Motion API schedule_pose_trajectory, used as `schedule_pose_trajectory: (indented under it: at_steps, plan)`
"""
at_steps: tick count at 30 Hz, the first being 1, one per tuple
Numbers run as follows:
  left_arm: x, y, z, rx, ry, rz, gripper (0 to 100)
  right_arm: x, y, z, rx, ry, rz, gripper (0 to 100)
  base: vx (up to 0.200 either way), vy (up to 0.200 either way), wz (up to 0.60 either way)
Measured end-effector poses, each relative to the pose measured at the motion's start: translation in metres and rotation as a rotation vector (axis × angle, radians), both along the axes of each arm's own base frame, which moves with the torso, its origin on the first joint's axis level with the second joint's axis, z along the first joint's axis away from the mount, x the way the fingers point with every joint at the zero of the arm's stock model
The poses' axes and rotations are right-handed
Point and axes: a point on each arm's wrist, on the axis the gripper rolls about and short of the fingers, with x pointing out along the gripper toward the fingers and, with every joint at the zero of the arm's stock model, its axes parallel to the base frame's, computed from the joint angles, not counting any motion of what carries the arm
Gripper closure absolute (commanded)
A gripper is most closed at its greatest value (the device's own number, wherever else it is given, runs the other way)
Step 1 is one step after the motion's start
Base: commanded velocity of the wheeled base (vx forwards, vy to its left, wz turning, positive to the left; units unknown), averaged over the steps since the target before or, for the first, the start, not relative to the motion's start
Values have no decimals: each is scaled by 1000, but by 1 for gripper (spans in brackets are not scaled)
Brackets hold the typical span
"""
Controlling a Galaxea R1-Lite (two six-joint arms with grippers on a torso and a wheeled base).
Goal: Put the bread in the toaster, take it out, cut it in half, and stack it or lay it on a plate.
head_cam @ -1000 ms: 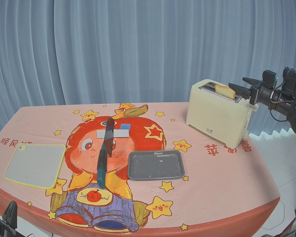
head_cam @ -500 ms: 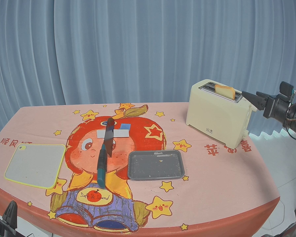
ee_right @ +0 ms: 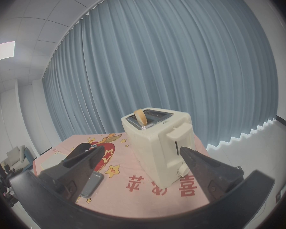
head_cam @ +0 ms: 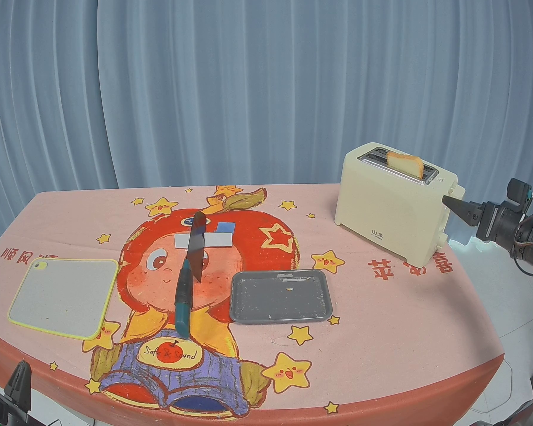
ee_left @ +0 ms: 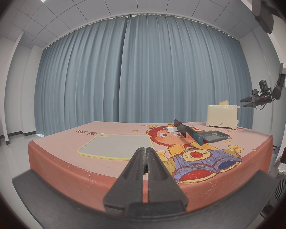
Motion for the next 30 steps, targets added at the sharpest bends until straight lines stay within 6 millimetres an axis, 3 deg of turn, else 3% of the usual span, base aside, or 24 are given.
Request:
schedule_pose_trajectory:
  at_steps: [7,16,30]
  plan:
    - [0,0,0,0,0,0,100,-2,2,-17,-18,64,-33,100,0,0,0]
    - [0,0,0,0,0,0,100,12,-3,-45,-40,171,-75,100,0,0,0]
    - [0,0,0,0,0,0,100,17,-13,-68,-128,234,-82,100,0,0,0]
